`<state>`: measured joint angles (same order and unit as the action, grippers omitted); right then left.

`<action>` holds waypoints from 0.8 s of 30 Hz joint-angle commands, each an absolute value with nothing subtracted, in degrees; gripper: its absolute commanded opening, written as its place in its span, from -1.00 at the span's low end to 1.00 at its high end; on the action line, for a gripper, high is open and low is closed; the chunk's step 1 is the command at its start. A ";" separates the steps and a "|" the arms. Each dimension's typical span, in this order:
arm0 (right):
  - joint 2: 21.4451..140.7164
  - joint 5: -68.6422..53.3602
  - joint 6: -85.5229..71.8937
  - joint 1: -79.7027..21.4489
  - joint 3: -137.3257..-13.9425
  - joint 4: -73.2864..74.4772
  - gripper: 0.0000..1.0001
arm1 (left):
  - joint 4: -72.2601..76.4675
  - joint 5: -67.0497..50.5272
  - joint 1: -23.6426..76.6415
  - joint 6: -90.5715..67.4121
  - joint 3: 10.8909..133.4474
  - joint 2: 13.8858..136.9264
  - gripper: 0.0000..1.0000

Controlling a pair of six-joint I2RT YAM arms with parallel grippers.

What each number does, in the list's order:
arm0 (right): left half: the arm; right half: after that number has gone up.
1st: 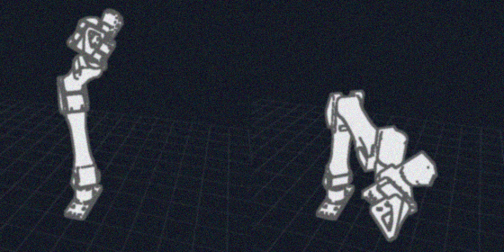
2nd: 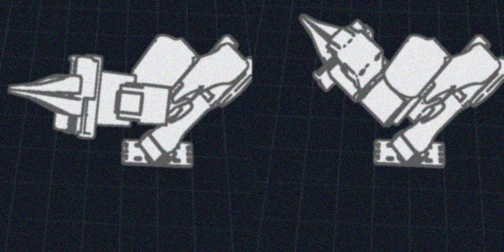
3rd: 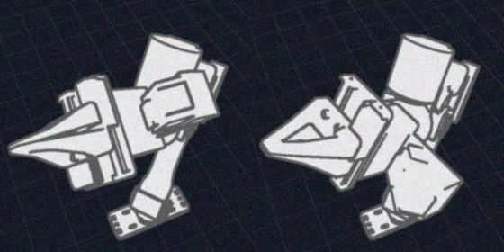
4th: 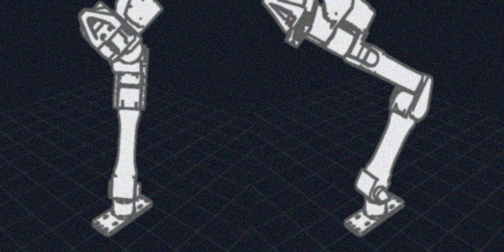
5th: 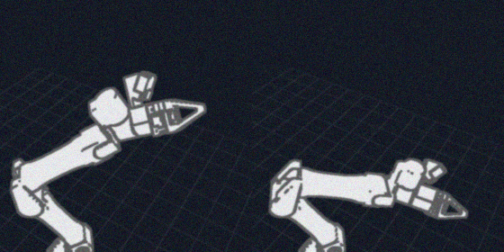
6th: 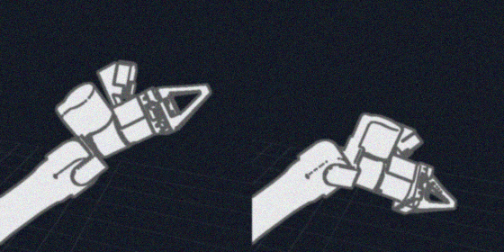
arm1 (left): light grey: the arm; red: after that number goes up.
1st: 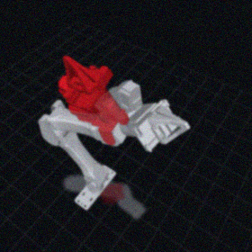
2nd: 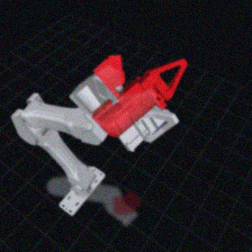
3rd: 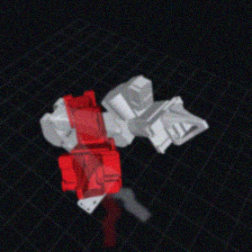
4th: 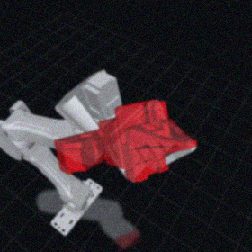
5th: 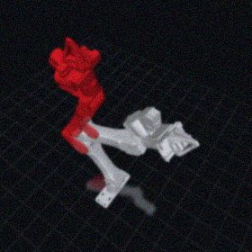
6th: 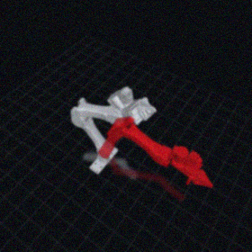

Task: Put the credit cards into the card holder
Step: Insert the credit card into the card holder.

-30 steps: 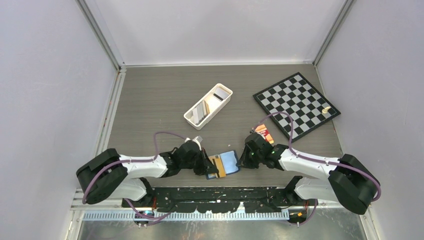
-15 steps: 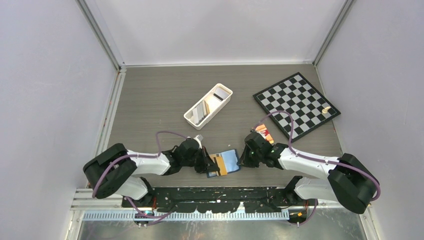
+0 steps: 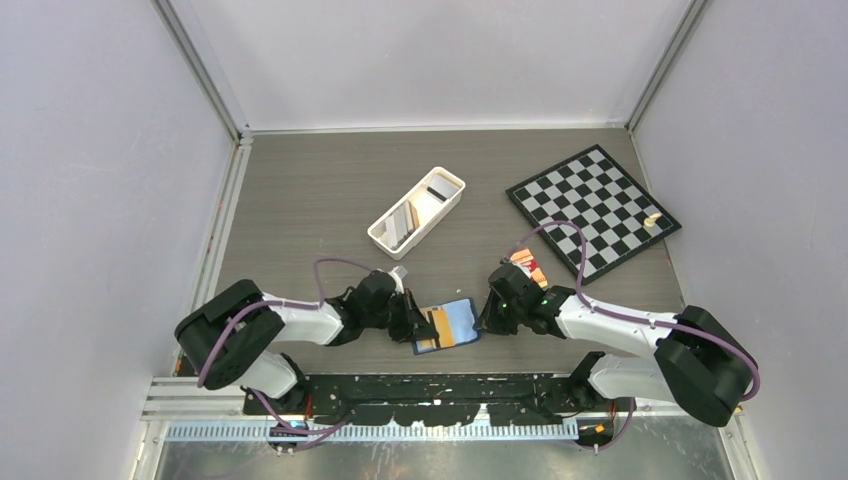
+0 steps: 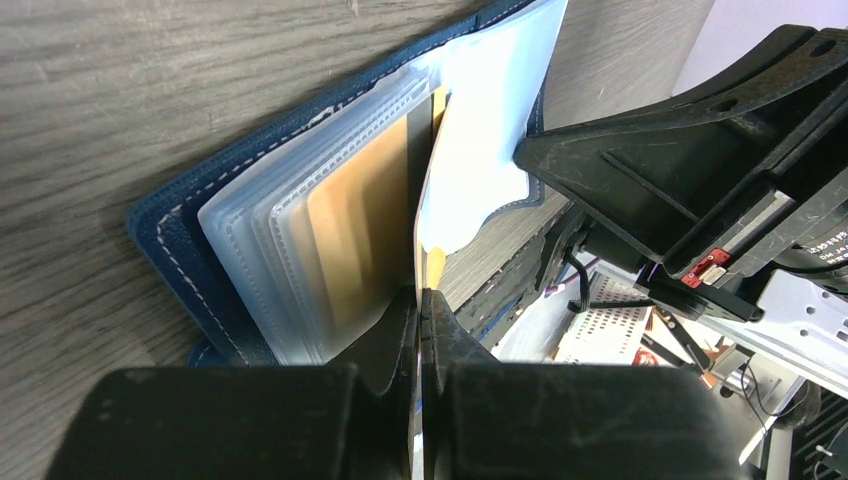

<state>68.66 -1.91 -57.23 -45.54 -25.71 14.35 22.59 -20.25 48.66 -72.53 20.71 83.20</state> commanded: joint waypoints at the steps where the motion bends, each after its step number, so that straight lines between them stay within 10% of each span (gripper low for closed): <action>1: 70.03 1.84 -56.34 -45.85 -25.78 17.23 -0.99 | 20.26 -19.58 47.28 -69.29 21.27 85.06 -1.00; 24: 70.72 2.17 -55.99 -45.99 -26.19 17.95 -0.99 | 25.88 -19.42 44.47 -70.00 18.85 89.77 -1.00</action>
<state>69.04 -1.80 -57.17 -45.65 -26.09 14.74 28.64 -24.97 45.60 -71.48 20.71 88.05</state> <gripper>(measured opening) 0.029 0.008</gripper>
